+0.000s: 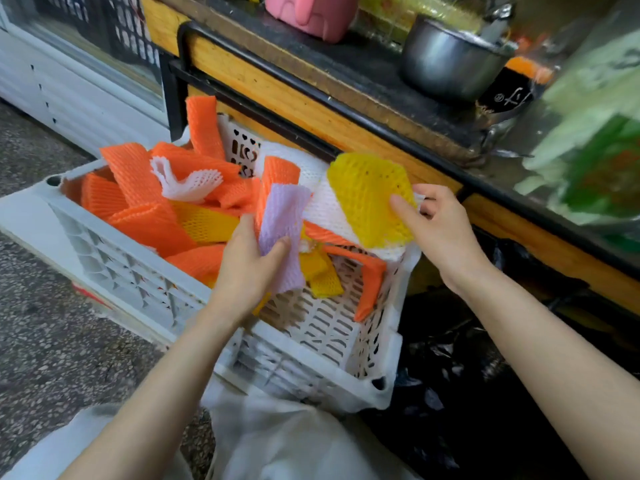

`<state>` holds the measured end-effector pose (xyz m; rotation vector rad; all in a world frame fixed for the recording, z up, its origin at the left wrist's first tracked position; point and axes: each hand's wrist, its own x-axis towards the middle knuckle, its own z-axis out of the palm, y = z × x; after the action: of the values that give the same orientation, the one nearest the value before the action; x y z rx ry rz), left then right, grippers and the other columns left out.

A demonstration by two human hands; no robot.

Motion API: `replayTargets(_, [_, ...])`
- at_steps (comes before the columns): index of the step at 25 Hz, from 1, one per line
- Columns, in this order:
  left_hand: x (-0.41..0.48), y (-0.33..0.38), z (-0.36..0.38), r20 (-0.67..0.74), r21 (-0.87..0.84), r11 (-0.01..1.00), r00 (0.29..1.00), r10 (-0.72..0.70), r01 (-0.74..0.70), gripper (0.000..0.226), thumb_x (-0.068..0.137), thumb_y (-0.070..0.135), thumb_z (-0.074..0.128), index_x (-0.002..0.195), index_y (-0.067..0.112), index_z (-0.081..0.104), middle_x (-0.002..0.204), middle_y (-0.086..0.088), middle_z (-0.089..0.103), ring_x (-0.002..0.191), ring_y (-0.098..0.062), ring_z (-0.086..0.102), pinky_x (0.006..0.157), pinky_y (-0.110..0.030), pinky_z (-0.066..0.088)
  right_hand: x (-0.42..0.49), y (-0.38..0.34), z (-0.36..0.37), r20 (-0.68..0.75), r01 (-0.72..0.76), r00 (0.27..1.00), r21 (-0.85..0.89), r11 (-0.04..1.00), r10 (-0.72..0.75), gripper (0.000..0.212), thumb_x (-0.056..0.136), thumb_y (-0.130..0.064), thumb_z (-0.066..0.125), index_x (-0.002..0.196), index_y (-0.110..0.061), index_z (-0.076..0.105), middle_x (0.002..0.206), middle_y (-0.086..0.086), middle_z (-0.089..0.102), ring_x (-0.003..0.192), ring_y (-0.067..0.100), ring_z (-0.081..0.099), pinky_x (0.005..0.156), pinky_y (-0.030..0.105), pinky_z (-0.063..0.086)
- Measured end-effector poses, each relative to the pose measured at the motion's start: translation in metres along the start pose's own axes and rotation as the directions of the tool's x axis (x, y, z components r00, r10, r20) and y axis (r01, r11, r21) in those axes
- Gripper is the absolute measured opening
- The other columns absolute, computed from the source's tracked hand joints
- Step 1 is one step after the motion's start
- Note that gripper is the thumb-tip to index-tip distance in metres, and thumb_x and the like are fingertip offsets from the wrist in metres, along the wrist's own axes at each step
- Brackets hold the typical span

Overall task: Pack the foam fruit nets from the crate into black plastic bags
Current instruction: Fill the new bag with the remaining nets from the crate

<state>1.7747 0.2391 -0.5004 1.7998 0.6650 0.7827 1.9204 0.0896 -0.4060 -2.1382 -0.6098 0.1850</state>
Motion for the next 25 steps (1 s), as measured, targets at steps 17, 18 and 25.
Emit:
replayTargets(17, [-0.067,0.153,0.085,0.499,-0.414,0.879,0.866,0.001,0.238,0.086,0.06,0.035,0.082,0.128,0.022,0.03,0.124,0.01,0.054,0.098,0.009,0.054,0.075,-0.007,0.045,-0.07,0.028,-0.1,-0.196,-0.068,0.977,0.1,0.993,0.086,0.024,0.081,-0.044,0.06,0.093,-0.024,0.056,0.093,-0.005,0.063,0.084,0.019,0.063,0.072,0.037,0.054])
replayTargets(18, [-0.069,0.155,0.09,0.465,-0.414,0.883,0.886,-0.005,0.222,0.086,0.06,0.034,0.082,0.128,0.02,0.03,0.125,0.006,0.052,0.098,0.007,0.054,0.071,-0.007,0.047,-0.075,0.03,-0.106,-0.192,-0.056,0.979,0.05,0.997,0.064,0.023,0.079,-0.043,0.06,0.091,-0.023,0.057,0.094,-0.006,0.062,0.088,0.02,0.062,0.077,0.04,0.052])
replayTargets(25, [-0.073,0.176,0.107,0.373,-0.317,0.943,0.927,0.025,0.102,0.074,0.058,0.042,0.071,0.121,0.012,0.046,0.107,-0.001,0.064,0.093,-0.012,0.066,0.074,-0.027,0.056,-0.098,0.045,-0.145,-0.151,0.034,0.988,0.115,0.993,-0.016,0.043,0.079,-0.045,0.067,0.112,-0.019,0.055,0.118,-0.005,0.057,0.109,0.009,0.055,0.088,0.027,0.045])
